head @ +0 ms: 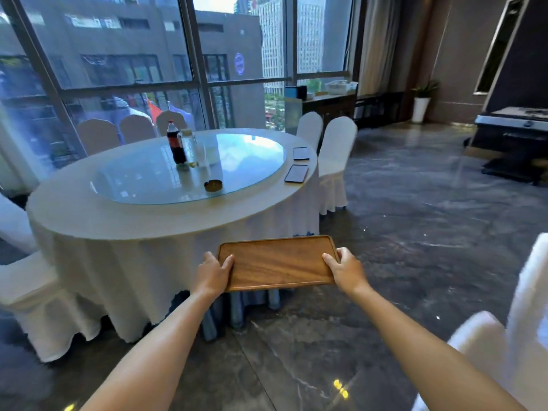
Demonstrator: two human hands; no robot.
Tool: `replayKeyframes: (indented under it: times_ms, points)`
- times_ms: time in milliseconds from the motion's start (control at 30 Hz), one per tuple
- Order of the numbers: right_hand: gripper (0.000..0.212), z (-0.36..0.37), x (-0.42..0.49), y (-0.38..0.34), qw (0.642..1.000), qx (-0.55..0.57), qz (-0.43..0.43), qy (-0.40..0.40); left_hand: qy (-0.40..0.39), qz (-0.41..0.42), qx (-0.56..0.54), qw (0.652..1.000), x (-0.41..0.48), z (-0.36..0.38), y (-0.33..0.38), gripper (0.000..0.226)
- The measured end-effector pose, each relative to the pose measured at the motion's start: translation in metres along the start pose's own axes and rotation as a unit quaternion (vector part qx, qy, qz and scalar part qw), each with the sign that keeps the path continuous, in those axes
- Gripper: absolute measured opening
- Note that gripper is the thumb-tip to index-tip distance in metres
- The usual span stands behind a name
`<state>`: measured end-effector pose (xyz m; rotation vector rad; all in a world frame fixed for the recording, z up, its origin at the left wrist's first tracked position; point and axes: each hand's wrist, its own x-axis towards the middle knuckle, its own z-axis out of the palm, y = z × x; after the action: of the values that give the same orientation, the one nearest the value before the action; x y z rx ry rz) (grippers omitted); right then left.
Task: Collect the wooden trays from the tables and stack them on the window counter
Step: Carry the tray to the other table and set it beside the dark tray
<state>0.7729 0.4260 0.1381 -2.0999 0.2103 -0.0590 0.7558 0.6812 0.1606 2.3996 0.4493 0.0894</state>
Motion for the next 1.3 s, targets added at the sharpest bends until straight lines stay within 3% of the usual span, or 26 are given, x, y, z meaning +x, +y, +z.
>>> replayKeyframes:
  times_ms: [133,433,733,1300]
  points:
    - [0.041,0.014,0.064,-0.006,1.0,-0.003,0.008,-0.002,-0.009,0.0,0.005,1.0,0.072,0.014,0.013,0.038]
    - [0.039,0.045,0.208,0.002,0.997,-0.021,0.06,0.045,-0.047,0.052,0.055,0.996,0.248,0.074,0.044,0.052]
    - [0.043,0.051,0.349,-0.01,0.991,-0.027,0.105,0.082,-0.103,0.083,0.048,0.99,0.399,0.125,0.105,0.049]
    - [0.047,-0.05,0.647,0.087,0.99,-0.093,0.104,0.026,-0.096,0.005,0.039,0.995,0.563,0.324,0.27,0.046]
